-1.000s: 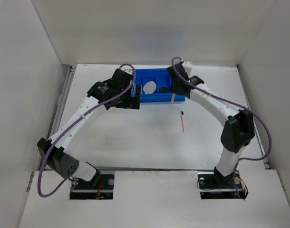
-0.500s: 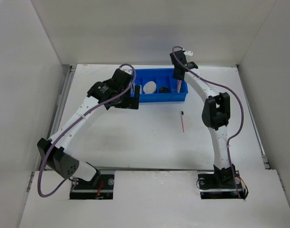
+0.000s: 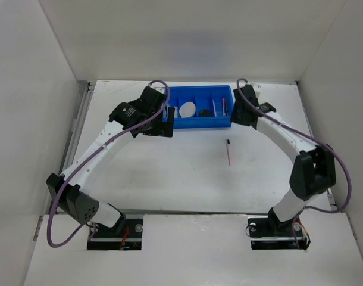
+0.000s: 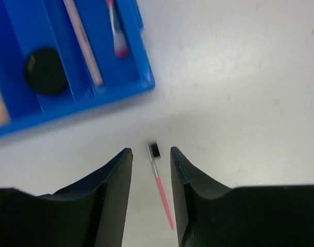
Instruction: Organize the makeup
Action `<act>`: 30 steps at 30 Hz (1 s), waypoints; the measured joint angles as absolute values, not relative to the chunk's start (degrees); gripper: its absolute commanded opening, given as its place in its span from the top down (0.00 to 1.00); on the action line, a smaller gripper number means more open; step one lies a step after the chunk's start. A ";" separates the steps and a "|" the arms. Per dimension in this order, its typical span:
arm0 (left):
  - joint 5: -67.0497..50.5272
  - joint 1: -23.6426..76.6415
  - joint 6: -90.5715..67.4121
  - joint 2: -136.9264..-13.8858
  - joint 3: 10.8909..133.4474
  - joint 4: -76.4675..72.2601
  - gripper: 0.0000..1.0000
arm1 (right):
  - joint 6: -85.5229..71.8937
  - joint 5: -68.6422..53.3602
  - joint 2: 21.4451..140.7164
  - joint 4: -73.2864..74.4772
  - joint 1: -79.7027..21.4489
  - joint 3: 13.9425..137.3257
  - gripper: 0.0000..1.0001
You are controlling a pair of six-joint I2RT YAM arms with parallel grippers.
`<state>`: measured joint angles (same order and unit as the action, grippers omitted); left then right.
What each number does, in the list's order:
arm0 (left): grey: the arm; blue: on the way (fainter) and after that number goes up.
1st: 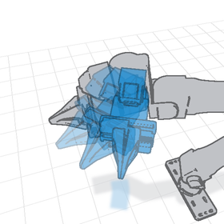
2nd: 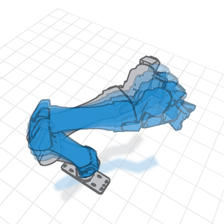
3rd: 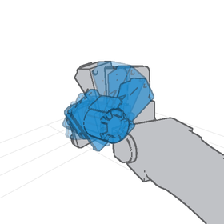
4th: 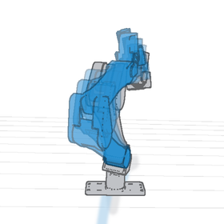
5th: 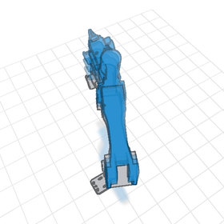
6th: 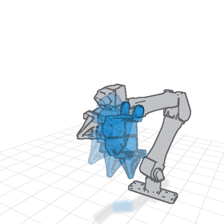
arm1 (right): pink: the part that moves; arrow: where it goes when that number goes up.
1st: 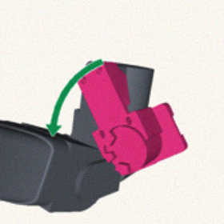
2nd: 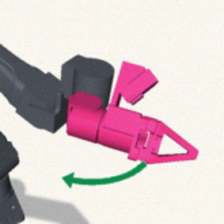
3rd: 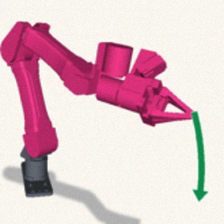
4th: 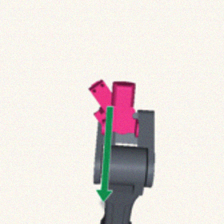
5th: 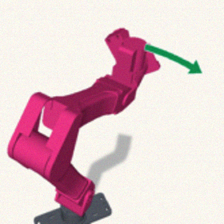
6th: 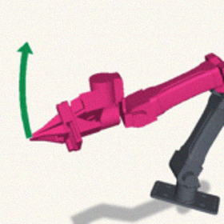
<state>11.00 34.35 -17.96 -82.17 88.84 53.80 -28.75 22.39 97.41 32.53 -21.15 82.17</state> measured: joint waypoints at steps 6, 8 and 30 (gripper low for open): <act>11.16 34.35 -17.58 -82.17 88.84 53.58 0.00 | -30.44 14.13 92.53 29.93 -22.70 65.52 0.59; 11.09 34.35 -17.61 -82.17 88.84 53.39 0.00 | -30.92 12.36 93.41 29.63 -23.62 61.78 0.59; 11.00 34.35 -17.65 -82.17 88.86 52.95 0.00 | -34.33 11.25 100.09 27.31 -28.25 61.78 1.00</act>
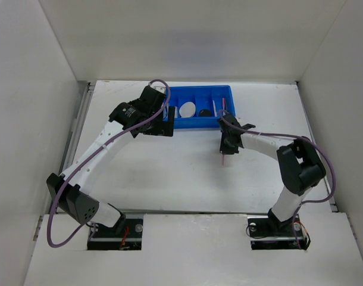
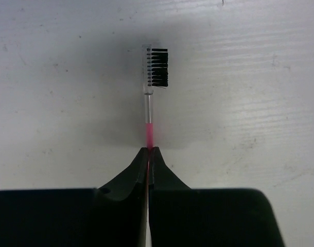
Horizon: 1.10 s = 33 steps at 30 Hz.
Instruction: Organize the makeup
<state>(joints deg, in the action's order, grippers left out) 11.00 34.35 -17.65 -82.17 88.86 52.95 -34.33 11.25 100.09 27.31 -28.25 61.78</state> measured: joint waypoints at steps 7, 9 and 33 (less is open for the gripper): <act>11.00 34.35 -17.63 -82.17 88.86 52.97 0.00 | -35.20 15.81 89.62 35.38 -28.71 66.17 1.00; 11.00 34.35 -17.63 -82.17 88.88 52.97 0.00 | -34.87 17.45 88.55 36.82 -28.69 71.48 1.00; 13.19 34.35 -17.65 -77.30 88.82 54.04 0.00 | -26.83 22.44 132.00 45.06 -19.57 130.54 0.27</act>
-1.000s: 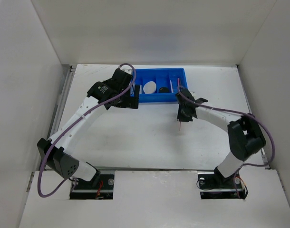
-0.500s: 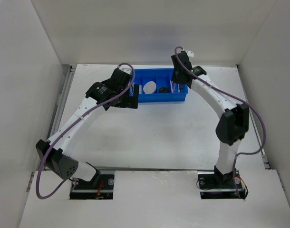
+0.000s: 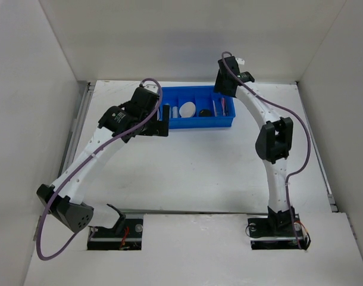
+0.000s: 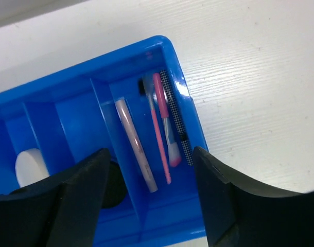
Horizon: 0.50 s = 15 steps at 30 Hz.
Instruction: Organize the makeup
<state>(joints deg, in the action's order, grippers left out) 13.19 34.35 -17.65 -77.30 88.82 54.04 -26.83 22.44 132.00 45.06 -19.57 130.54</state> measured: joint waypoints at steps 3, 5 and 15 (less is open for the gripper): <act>13.45 34.35 -17.67 -77.30 88.82 54.22 0.00 | -27.00 23.00 128.01 44.97 -19.57 127.39 0.21; 13.82 34.35 -17.63 -77.45 88.84 54.33 0.00 | -28.14 23.00 122.37 44.73 -19.29 121.78 0.16; 17.37 33.45 -16.49 -78.35 89.06 54.48 0.00 | -35.35 21.10 88.03 38.68 1.83 88.03 0.01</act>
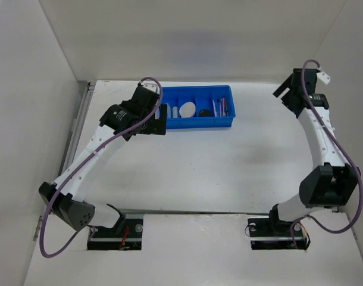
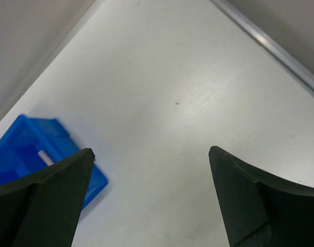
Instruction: Organize the makeup
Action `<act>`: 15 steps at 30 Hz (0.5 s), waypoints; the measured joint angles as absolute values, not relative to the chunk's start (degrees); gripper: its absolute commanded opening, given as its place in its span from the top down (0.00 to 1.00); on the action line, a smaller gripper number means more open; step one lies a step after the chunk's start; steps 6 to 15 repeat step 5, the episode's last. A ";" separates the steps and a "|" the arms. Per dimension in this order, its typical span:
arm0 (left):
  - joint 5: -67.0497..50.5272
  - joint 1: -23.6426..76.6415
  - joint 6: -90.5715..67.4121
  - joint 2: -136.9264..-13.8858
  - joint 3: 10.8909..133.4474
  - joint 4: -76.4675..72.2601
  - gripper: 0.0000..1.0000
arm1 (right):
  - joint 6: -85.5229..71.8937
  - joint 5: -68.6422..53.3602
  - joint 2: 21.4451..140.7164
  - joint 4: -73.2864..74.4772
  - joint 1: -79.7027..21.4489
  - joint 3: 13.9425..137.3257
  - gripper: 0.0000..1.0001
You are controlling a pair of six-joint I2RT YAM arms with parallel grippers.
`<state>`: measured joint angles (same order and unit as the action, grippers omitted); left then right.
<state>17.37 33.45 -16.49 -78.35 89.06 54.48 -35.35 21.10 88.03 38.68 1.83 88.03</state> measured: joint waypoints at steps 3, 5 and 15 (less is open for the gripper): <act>17.91 32.88 -15.77 -78.76 89.93 54.43 0.00 | -36.07 24.05 84.95 38.76 4.16 83.15 0.01; 18.46 32.62 -15.38 -79.13 90.83 54.48 0.00 | -36.07 25.26 83.42 39.16 4.47 79.42 0.01; 18.46 32.62 -15.38 -79.13 90.83 54.48 0.00 | -36.07 25.26 83.42 39.16 4.47 79.42 0.01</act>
